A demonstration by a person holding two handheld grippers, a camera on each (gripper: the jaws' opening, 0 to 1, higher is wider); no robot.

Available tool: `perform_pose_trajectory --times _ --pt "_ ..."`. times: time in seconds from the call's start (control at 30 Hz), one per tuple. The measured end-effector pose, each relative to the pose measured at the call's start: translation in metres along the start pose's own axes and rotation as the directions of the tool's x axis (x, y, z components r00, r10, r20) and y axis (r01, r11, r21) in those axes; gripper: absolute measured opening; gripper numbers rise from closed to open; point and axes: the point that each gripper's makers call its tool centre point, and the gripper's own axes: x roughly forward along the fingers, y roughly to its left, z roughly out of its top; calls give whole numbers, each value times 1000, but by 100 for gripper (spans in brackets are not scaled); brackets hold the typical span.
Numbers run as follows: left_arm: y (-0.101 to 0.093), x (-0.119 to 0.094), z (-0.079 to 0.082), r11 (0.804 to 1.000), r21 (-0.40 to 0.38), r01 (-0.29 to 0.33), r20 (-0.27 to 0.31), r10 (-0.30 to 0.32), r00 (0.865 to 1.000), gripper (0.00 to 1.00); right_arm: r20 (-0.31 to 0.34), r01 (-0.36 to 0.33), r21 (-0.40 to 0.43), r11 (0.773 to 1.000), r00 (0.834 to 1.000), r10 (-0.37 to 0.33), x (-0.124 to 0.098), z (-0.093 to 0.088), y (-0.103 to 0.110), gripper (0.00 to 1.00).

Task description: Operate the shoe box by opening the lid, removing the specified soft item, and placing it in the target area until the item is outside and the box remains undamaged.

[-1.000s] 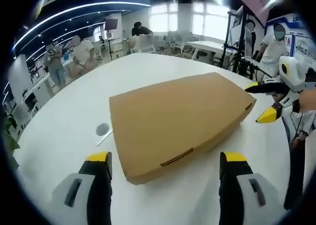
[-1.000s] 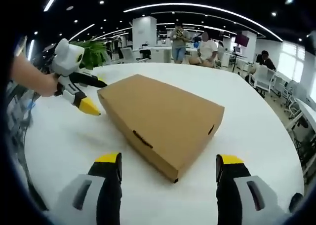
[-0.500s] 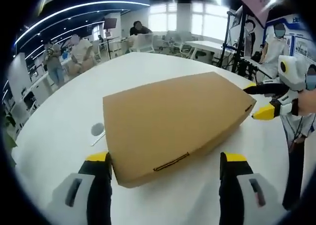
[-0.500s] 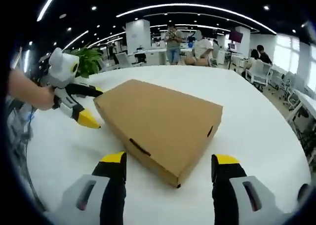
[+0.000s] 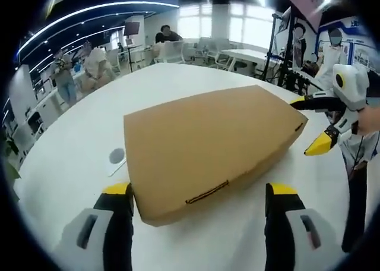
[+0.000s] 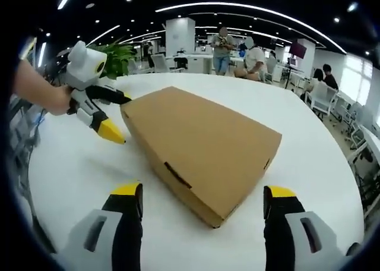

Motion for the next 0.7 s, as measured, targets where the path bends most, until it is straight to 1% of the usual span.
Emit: perform_pose_trajectory --times 0.03,0.07,0.1,0.17,0.2,0.23,0.3,0.33,0.37,0.43,0.57,0.67,0.7 --pt "1 0 3 1000 9 -8 14 8 1000 99 23 -1 2 1000 1000 1 -1 4 -1 89" --pt "1 0 5 1000 7 -8 19 8 1000 99 43 7 6 1000 999 -7 -2 8 -2 90" --pt "1 -1 6 1000 1 -5 21 5 1000 99 70 -2 5 1000 998 2 -3 13 -1 90" --pt "1 -1 9 1000 -3 0 28 0 1000 99 92 4 -8 1000 996 -3 -5 17 -1 93" --pt "1 0 10 1000 3 0 31 0 1000 99 87 -1 -1 1000 996 1 -4 16 0 94" --pt "1 0 11 1000 7 2 34 -2 999 99 80 -8 12 1000 997 7 -3 15 1 94" --pt "-2 1 13 1000 7 16 39 -16 999 99 76 0 -7 1000 997 0 -1 13 0 92" --pt "-2 1 13 1000 7 19 37 -19 999 99 51 15 -19 1000 999 -14 1 9 -3 91" --pt "-2 2 12 1000 10 21 34 -21 999 99 41 16 -15 1000 999 -15 1 6 -3 90" --pt "0 2 12 1000 12 19 28 -20 999 97 55 19 -12 1000 998 -18 3 8 -6 88" --pt "4 5 9 1000 0 11 18 -11 1000 95 54 24 -26 999 998 -22 11 12 -10 84" --pt "6 6 7 1000 -6 8 20 -8 1000 92 29 15 -31 999 999 -14 17 8 -8 79" --pt "5 7 6 1000 -16 14 18 -14 1000 91 17 30 -34 999 999 -29 19 6 -8 78"
